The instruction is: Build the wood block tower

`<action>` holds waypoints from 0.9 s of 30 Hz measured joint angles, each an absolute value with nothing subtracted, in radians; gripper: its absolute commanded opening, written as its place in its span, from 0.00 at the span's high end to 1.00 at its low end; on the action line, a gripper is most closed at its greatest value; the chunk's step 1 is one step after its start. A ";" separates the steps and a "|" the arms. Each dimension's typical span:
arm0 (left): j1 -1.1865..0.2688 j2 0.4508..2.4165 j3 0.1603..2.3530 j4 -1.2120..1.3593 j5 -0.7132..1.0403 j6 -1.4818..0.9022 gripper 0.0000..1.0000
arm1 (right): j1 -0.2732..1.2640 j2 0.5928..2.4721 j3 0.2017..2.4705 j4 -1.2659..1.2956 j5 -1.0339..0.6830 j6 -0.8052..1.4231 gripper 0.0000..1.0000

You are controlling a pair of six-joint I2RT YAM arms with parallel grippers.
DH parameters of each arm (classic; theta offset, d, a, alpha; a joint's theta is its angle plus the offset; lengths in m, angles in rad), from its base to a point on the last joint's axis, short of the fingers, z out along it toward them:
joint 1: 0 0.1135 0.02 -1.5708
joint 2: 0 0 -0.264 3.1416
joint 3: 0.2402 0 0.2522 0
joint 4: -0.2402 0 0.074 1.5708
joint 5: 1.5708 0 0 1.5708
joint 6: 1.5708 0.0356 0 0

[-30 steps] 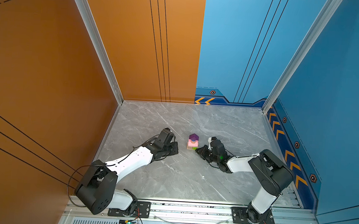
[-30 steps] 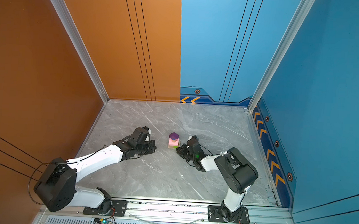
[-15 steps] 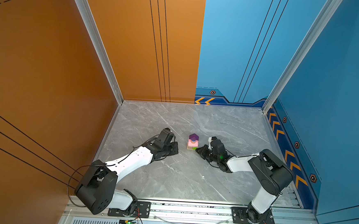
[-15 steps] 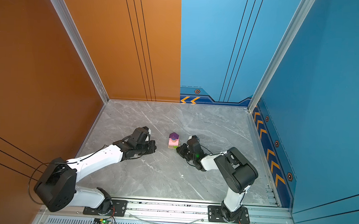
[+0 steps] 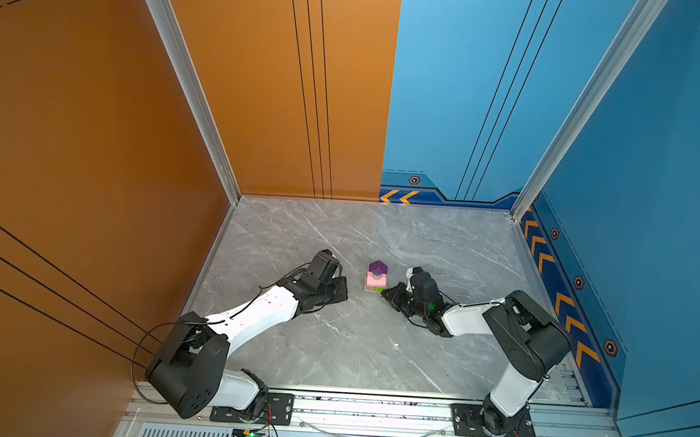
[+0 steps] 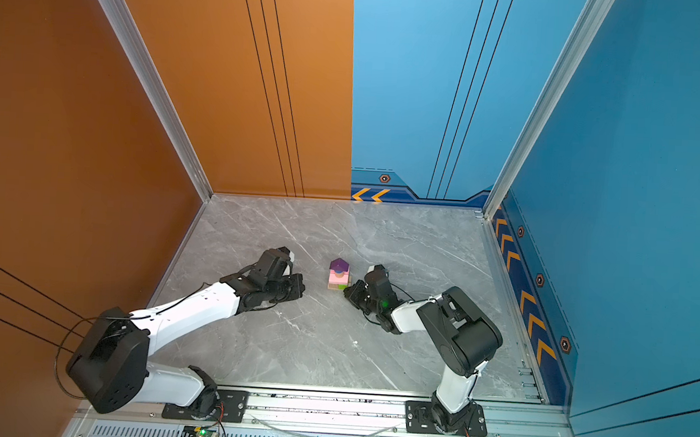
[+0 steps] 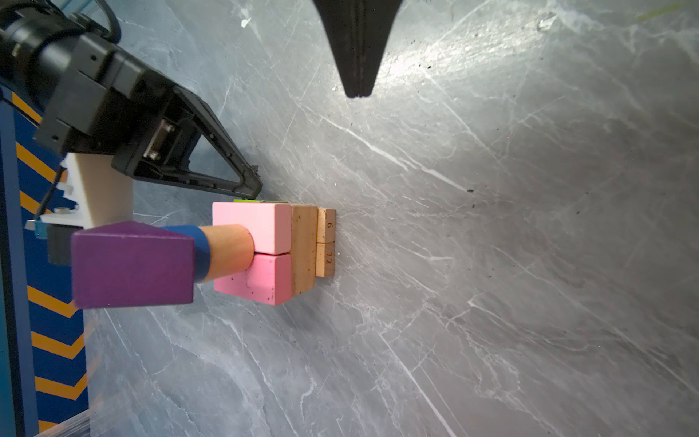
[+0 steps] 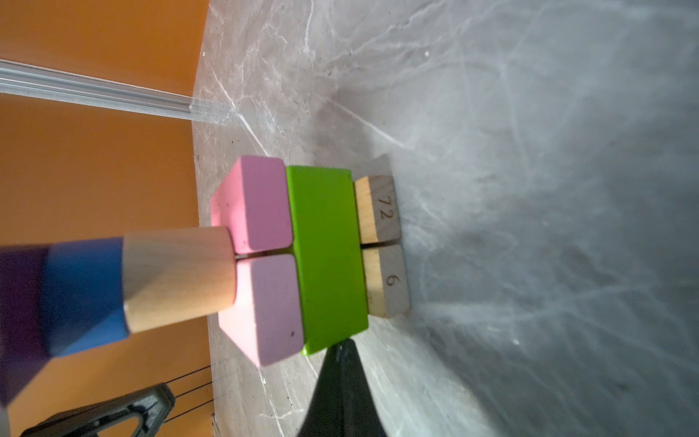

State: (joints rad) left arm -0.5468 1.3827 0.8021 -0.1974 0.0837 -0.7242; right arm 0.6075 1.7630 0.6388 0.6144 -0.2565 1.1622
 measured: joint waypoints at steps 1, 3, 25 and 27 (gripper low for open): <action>-0.546 1.383 0.802 -0.197 0.084 -0.724 1.00 | 0.607 1.763 0.639 0.614 -0.257 1.163 1.00; -0.545 1.383 0.802 -0.197 0.084 -0.724 1.00 | 0.608 1.763 0.639 0.614 -0.257 1.167 1.00; -0.543 1.192 0.778 -0.259 0.038 -0.724 1.00 | 0.657 1.274 0.561 0.344 -0.097 1.076 1.00; -0.543 1.177 0.777 -0.273 0.028 -0.723 1.00 | 0.657 1.214 0.560 0.292 -0.070 1.054 1.00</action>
State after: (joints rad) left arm -0.5434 1.1770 0.7773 -0.2729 0.0280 -0.7235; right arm 0.6567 1.2140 0.5602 0.2916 -0.0704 1.0542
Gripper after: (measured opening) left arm 0.044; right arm 0.047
